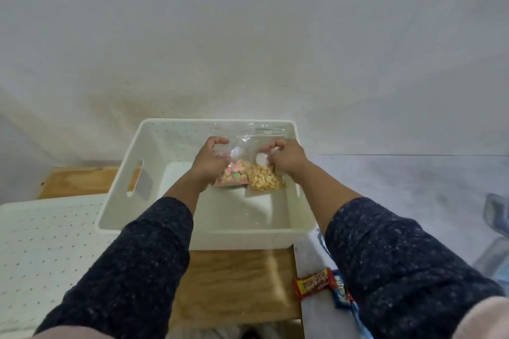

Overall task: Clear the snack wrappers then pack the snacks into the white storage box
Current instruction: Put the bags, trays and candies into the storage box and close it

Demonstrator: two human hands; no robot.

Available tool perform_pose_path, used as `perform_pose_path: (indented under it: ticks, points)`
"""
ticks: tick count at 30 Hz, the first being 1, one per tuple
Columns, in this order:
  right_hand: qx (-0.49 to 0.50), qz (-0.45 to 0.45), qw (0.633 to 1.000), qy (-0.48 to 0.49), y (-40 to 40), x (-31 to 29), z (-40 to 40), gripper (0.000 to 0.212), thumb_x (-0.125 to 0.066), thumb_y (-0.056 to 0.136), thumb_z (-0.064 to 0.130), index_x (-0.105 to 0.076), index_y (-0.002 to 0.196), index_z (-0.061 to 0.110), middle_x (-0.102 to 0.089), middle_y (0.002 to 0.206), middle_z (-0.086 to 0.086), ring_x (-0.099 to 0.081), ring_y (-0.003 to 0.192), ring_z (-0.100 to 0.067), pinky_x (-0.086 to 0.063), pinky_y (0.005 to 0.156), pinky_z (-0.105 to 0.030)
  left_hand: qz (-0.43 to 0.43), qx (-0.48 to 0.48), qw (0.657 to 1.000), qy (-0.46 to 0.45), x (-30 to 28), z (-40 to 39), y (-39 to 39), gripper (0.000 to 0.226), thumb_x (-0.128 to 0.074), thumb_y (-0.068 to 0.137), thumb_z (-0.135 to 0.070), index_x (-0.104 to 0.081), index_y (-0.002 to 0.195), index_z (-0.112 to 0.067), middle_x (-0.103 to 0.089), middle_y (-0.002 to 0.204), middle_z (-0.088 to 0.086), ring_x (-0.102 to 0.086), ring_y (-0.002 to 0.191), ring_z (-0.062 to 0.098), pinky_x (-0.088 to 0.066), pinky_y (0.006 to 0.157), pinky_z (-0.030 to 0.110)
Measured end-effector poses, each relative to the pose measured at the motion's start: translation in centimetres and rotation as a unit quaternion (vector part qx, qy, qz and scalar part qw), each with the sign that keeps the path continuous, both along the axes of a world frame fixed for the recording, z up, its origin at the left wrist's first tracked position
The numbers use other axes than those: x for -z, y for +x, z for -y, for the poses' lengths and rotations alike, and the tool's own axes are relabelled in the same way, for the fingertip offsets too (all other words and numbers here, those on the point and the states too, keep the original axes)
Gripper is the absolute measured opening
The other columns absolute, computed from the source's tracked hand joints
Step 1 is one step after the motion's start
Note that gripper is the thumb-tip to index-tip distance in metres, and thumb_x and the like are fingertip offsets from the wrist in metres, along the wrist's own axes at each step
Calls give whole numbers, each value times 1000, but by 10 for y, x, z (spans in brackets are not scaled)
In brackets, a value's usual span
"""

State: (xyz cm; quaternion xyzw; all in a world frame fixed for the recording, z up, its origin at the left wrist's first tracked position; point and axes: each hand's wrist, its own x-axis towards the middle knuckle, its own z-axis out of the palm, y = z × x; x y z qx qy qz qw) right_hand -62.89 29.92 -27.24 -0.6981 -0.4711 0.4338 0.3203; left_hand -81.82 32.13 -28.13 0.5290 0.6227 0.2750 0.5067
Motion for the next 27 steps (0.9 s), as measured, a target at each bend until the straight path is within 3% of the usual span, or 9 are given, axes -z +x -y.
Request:
perform_pose_path:
  ticks: [3,6,10,12,14,16,20,23,27]
  points:
    - [9,14,1000,-21,-6,33,-5,37,-48,85,-2,-61,67,28,-60,68,8,-56,52,-5,-42,49,-21,-2,9,999,-35,29,-6,-3,41,-53,83,2,-49,107,-31,-58,101,9,-54,62,19,-44,51,25]
    - [20,24,998,-49,-9,58,-9,35,-47,88,3,-63,68,27,-64,71,5,-60,61,-17,-44,51,-23,-13,17,999,-49,49,-11,-4,43,-49,82,6,-47,111,-25,-58,98,5,-54,65,15,-47,55,26]
    - [18,77,995,-66,-11,67,-13,34,-42,86,-5,-61,75,20,-64,94,0,-57,79,-18,-42,45,-12,-62,73,995,-34,64,-14,-8,45,-59,82,-3,-46,117,-28,-52,109,0,-58,95,23,-55,81,39]
    - [-11,120,989,-88,-13,59,-17,28,-44,86,-3,-61,82,20,-64,102,1,-56,88,-17,-45,61,-13,-122,111,986,-17,61,-15,-9,50,-65,82,-13,-44,126,-25,-51,113,0,-55,103,26,-50,89,38]
    - [-89,218,963,-128,-13,48,-23,22,-47,87,10,-62,99,21,-61,119,-2,-55,105,-21,-46,88,-23,-188,140,972,-12,53,-19,-8,54,-64,83,-19,-42,132,-23,-52,119,6,-52,106,27,-44,87,32]
    - [-136,309,930,-143,-12,32,-26,33,-49,90,24,-54,122,21,-50,132,-9,-49,118,-28,-42,97,-31,-238,152,959,-13,40,-25,-8,53,-62,83,-22,-42,133,-24,-49,126,14,-51,99,27,-42,79,30]
    - [-163,371,908,-105,-11,-6,-26,63,-65,81,44,-47,132,11,-44,132,-11,-51,117,-29,-46,91,-34,-346,185,919,26,0,-37,-7,57,-61,87,-31,-39,137,-16,-43,133,19,-54,105,29,-45,87,35]
    - [-164,418,891,-66,-1,-38,-21,58,-57,88,37,-42,137,9,-39,138,-11,-45,124,-29,-43,95,-36,-430,194,880,63,-35,-39,1,62,-53,92,-42,-36,141,-10,-41,140,17,-45,126,33,-40,101,40]
    - [-150,455,877,-37,23,-81,-4,60,-54,88,40,-39,137,8,-40,138,-12,-44,125,-30,-43,94,-37,-464,200,857,102,-75,-32,19,70,-47,91,-53,-34,141,-6,-40,142,17,-40,131,32,-37,104,41]
